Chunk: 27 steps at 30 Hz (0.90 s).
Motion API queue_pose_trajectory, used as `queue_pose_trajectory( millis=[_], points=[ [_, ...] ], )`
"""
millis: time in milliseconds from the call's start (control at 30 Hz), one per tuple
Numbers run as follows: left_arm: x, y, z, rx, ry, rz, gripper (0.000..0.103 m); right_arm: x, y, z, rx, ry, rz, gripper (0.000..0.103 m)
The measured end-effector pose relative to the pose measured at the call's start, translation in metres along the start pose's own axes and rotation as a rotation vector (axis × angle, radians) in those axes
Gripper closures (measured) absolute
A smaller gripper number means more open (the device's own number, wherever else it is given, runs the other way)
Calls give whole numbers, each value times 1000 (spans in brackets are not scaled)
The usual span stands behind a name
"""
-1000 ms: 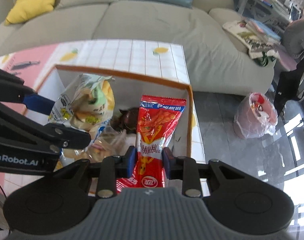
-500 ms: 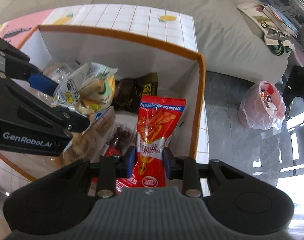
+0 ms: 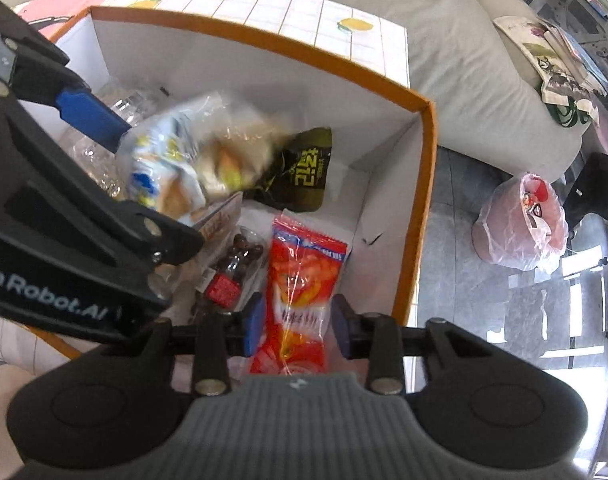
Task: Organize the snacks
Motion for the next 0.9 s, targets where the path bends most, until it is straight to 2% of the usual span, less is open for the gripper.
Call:
queue_pose_trajectory(
  millis=[100, 133, 267, 333, 467, 700, 800, 833, 900],
  points=[
    [1, 0, 8, 13, -41, 29, 9, -1, 1, 5, 3, 12, -7, 59],
    [1, 1, 11, 18, -58, 38, 4, -1, 1, 6, 3, 11, -6, 57],
    [-2, 0, 25, 45, -81, 73, 0, 1, 4, 15, 12, 3, -7, 39],
    [-5, -1, 34, 64, -81, 92, 0, 4, 5, 20, 17, 7, -26, 36],
    [-13, -3, 59, 118, -93, 151, 0, 9, 9, 40, 47, 15, -93, 35],
    [-25, -21, 110, 221, -109, 269, 0, 8, 10, 100, 208, 6, -207, 31],
    [-25, -34, 130, 260, -101, 271, 0, 3, 5, 131, 292, 29, -285, 27],
    [-25, -39, 137, 275, -90, 264, 0, 1, 3, 141, 320, 37, -311, 22],
    [-26, -47, 151, 307, -54, 252, 2, -6, -4, 160, 378, 47, -357, 21]
  ],
)
Point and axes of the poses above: each gripper's, at about its wrist camera, not at the fingertips, and z roughly against the way its jaws point, x to its right, y to its top, the point moved 9 cm from there along -z, roughly the way its jaws point, and after that the axes turned 13 degrees about -z, right-handed, at the moved point
